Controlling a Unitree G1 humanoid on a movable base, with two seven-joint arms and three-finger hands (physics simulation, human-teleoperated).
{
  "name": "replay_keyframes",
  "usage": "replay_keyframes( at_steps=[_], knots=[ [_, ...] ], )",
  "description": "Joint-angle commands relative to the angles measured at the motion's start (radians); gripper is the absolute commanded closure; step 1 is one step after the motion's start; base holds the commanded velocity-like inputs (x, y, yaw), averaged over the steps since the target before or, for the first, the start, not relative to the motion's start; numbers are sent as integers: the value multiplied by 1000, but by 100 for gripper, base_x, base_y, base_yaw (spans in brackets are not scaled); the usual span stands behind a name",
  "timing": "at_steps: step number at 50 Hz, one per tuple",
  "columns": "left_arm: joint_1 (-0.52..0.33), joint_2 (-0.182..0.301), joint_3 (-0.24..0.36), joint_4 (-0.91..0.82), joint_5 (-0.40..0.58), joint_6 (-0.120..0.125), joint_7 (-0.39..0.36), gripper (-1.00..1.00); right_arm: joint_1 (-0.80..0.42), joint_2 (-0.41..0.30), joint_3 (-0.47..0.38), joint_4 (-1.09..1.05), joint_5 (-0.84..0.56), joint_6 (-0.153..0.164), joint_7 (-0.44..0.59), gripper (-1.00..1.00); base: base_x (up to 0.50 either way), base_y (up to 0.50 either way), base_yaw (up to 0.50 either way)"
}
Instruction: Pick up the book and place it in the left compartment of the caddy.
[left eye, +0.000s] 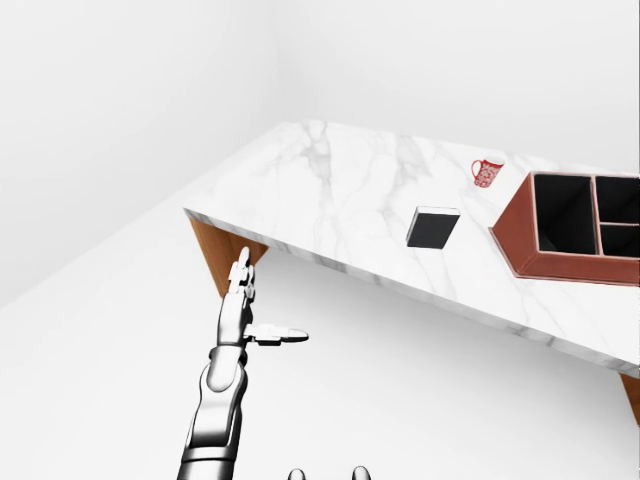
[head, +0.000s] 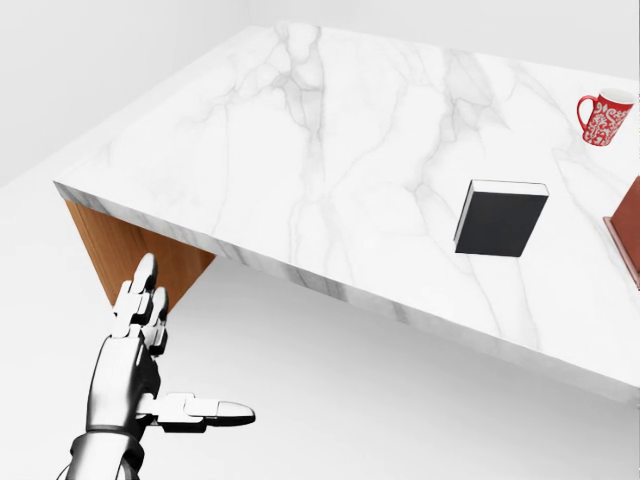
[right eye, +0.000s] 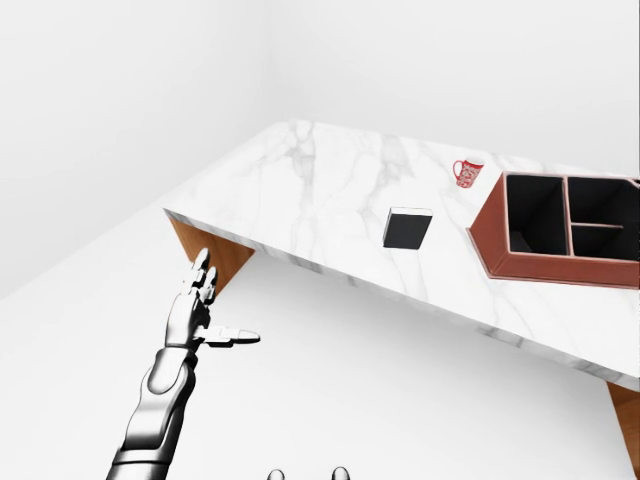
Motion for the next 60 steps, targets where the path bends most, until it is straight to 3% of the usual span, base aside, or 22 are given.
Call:
replay_keyframes(
  at_steps=[1, 4, 6, 22, 28, 29, 32, 60],
  knots=[
    [5, -2, -2, -15, 1, 11, 1, -100, 0, 0, 1, 2, -2, 0, 1, -100, 7, -15, 0],
    [4, -2, 0, -18, -1, 14, 3, -100, 1, 0, 0, -1, -2, 0, 0, -100, 7, -15, 0],
    [1, -1, 1, 3, -2, -5, 2, -100, 0, 0, -1, 2, -2, 0, 3, -100, 7, -15, 0],
    [0, 0, 0, 1, 0, -2, 0, -100, -1, 1, 0, 0, -3, 0, 3, -100, 7, -15, 0],
    [13, -4, -7, -33, -2, 17, -6, -100, 3, 2, -3, -11, 1, 0, 2, -100, 7, -15, 0],
    [10, -2, -5, -22, 0, 2, -6, -100, 1, 2, -2, -7, -2, 0, 4, -100, 7, -15, 0],
    [15, -3, -7, -31, -2, -5, -11, -100, 0, 1, -3, -4, -1, 0, 5, -100, 7, -15, 0],
    [26, -2, 1, -65, -8, -5, -11, -100, -1, 1, 2, -1, -4, 0, 3, -100, 7, -15, 0]
  ],
)
